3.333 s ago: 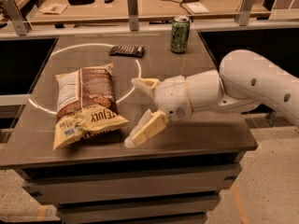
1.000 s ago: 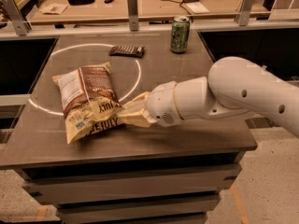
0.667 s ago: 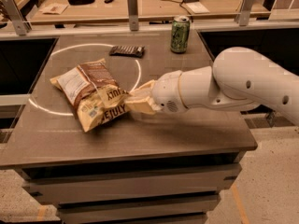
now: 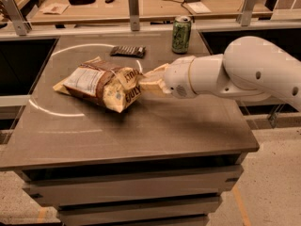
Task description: Move brown chip bag near rxbar chocolate
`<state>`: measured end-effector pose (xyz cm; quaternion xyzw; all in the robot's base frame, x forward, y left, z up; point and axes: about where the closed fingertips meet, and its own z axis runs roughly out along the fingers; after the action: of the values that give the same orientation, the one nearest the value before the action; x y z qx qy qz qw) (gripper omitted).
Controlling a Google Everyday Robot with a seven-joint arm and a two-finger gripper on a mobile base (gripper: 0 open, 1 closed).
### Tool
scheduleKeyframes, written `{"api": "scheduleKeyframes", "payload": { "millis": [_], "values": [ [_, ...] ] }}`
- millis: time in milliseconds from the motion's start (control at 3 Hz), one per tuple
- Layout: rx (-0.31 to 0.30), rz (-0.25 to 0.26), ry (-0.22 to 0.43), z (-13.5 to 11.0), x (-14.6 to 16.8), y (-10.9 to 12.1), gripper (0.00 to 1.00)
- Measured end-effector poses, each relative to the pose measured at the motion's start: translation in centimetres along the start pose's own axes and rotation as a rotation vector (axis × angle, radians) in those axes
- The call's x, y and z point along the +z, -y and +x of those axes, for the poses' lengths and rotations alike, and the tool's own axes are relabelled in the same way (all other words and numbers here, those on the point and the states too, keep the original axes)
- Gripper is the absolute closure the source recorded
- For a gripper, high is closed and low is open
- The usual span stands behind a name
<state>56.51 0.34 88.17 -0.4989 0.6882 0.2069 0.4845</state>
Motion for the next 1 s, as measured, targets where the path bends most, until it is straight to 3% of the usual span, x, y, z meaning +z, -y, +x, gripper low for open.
{"api": "scheduleKeyframes", "payload": {
  "millis": [1000],
  "values": [
    [0.043,0.162,-0.050,2.5,-4.0,3.4,1.00]
  ]
}}
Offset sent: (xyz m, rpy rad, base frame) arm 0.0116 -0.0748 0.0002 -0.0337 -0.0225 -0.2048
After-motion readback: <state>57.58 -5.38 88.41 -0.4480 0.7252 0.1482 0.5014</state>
